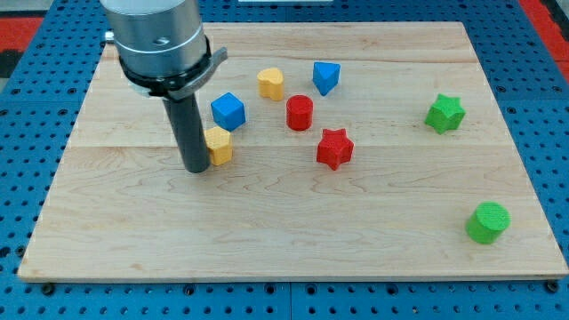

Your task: Push the green star towards the blue triangle

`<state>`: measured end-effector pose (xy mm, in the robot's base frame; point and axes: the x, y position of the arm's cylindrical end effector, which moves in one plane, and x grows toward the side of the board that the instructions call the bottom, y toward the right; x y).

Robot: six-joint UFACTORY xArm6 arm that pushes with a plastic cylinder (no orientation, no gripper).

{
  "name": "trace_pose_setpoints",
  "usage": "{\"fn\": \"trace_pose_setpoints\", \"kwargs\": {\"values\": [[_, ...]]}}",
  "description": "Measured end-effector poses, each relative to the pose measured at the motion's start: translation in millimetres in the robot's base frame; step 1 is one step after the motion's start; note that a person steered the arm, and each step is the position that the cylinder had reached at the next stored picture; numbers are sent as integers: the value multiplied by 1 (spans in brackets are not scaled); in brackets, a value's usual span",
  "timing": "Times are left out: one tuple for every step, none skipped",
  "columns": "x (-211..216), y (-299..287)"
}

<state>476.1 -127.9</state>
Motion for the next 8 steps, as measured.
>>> {"fn": "trace_pose_setpoints", "kwargs": {"values": [[-10,-10],[-27,48],[-21,87],[37,112],[65,240],[19,333],[-36,385],[-65,393]]}}
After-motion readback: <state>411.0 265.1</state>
